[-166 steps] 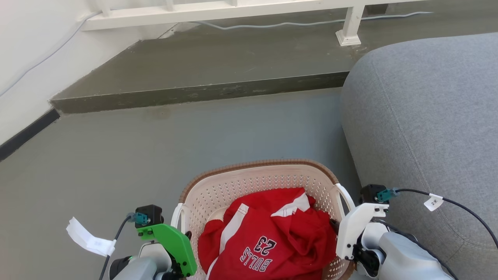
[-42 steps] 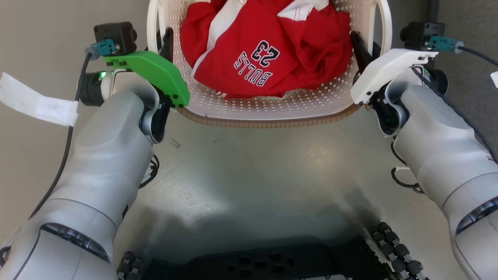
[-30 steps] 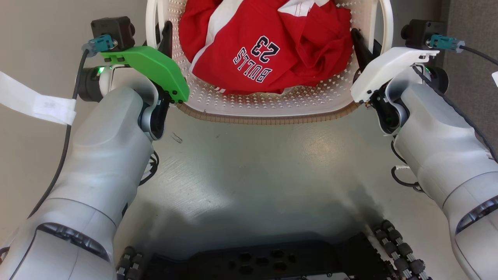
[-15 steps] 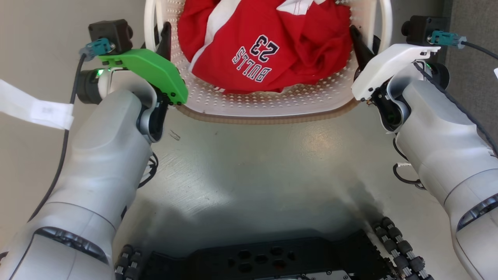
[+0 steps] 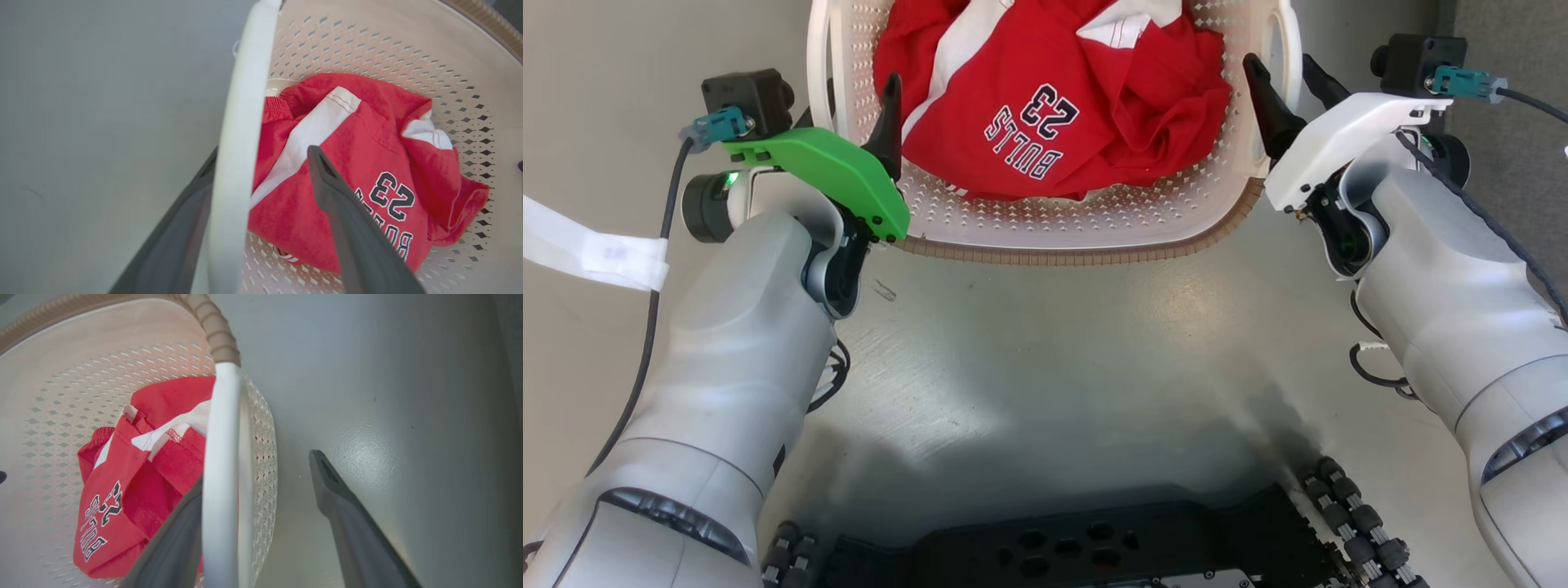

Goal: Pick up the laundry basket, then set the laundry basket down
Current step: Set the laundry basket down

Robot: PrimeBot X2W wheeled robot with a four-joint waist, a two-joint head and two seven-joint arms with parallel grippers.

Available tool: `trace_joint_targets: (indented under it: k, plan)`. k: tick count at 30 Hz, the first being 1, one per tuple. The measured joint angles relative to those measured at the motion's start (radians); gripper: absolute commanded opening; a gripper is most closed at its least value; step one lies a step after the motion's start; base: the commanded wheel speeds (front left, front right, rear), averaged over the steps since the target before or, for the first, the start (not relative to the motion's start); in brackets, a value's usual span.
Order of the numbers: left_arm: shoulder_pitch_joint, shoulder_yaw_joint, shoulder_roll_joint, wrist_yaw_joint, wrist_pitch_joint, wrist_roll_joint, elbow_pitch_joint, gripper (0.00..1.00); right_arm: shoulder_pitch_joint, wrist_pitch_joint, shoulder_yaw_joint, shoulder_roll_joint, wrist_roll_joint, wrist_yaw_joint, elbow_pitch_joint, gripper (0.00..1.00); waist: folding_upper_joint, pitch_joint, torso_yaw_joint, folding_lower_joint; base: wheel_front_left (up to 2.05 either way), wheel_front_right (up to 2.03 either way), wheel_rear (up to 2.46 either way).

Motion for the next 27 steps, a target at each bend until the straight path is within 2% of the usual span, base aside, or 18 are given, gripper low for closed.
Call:
trace_joint_targets:
  k: [14,27]
  plan:
    - [0.019,-0.013,0.0,-0.005,0.0,0.0,0.041,1.0,0.027,0.0,-0.019,0.005,-0.024,0.0,0.007,1.0,0.0,-0.069,-0.002,0.0,0.0,0.0,0.0]
    - [0.09,0.012,0.0,-0.013,0.0,0.032,0.059,1.0,0.103,0.0,-0.057,0.011,-0.033,0.0,-0.014,1.0,0.0,-0.201,-0.005,0.0,0.0,0.0,0.0]
